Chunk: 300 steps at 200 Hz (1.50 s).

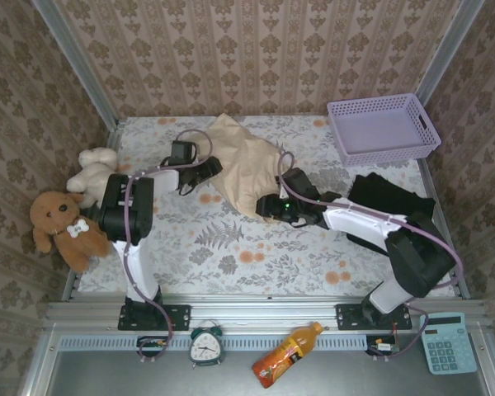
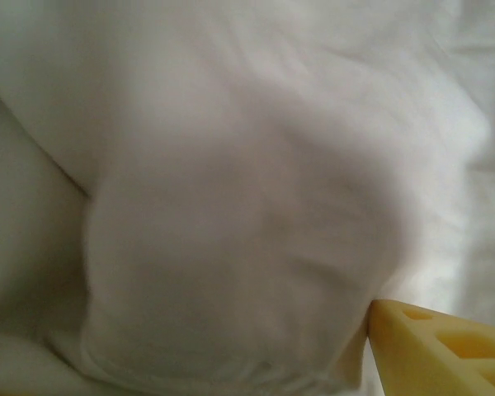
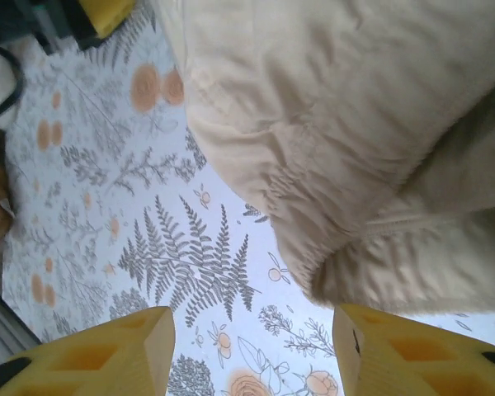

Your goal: Fold and stack the mixed laundry pile

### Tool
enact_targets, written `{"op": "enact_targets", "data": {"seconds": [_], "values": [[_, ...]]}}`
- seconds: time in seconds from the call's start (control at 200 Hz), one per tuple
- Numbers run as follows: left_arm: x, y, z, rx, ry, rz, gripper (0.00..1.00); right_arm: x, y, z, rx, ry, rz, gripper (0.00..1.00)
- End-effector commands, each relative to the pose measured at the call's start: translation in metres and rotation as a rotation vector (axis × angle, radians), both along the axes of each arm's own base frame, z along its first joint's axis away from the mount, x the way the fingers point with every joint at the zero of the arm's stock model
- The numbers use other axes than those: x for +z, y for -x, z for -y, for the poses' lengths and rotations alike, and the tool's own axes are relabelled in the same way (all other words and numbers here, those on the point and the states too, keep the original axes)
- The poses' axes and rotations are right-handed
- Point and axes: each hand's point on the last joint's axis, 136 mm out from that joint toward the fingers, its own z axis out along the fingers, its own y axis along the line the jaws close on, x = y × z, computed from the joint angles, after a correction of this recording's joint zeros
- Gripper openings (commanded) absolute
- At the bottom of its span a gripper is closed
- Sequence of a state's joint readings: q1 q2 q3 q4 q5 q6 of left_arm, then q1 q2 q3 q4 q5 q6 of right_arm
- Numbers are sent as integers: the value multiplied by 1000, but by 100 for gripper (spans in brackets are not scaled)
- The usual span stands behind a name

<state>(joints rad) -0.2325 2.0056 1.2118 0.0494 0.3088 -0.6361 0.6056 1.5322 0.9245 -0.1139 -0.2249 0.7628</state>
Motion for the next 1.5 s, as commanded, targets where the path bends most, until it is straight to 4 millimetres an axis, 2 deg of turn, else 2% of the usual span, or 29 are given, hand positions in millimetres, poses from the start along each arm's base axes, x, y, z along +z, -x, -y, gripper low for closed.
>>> {"op": "enact_targets", "data": {"seconds": [0.0,0.09,0.155,0.28,0.37,0.42,0.495,0.595,0.655,0.765,0.785,0.87,0.99,1.165,1.24,1.355,1.495], "values": [[18,-34,1,-6,4,88,73,9,-17,53,-130,107,61,57],[24,-55,8,-34,6,118,73,5,-42,88,-205,134,62,58],[25,-66,12,-51,11,126,73,-2,-62,99,-232,120,47,58],[27,-75,16,-78,2,127,74,-16,-96,95,-218,145,52,59],[29,-68,8,-83,-27,93,76,-32,-116,86,-208,104,10,60],[33,-56,4,-90,-40,69,76,-43,-122,75,-184,68,-31,60],[53,-31,3,-114,-79,71,76,-56,-126,62,-158,34,-63,60],[67,21,7,-158,-141,62,77,-66,-128,61,-165,23,-71,56],[75,53,16,-193,-182,75,77,-65,-131,64,-174,22,-57,53],[82,102,33,-275,-311,115,77,-61,-135,70,-175,33,-45,55],[82,113,45,-310,-325,123,77,-62,-135,72,-180,40,-45,57],[80,137,63,-386,-398,167,76,-64,-139,78,-192,30,-47,58],[73,151,79,-482,-553,221,73,-63,-144,74,-194,-29,-51,52],[50,153,99,-596,-685,213,69,-64,-145,70,-194,-69,-51,30],[39,152,104,-631,-749,213,68,-65,-145,69,-193,-78,-54,24],[25,153,115,-696,-819,213,65,-68,-145,64,-191,-104,-63,24],[14,149,114,-711,-922,214,63,-75,-145,67,-202,-86,-81,37]]}}
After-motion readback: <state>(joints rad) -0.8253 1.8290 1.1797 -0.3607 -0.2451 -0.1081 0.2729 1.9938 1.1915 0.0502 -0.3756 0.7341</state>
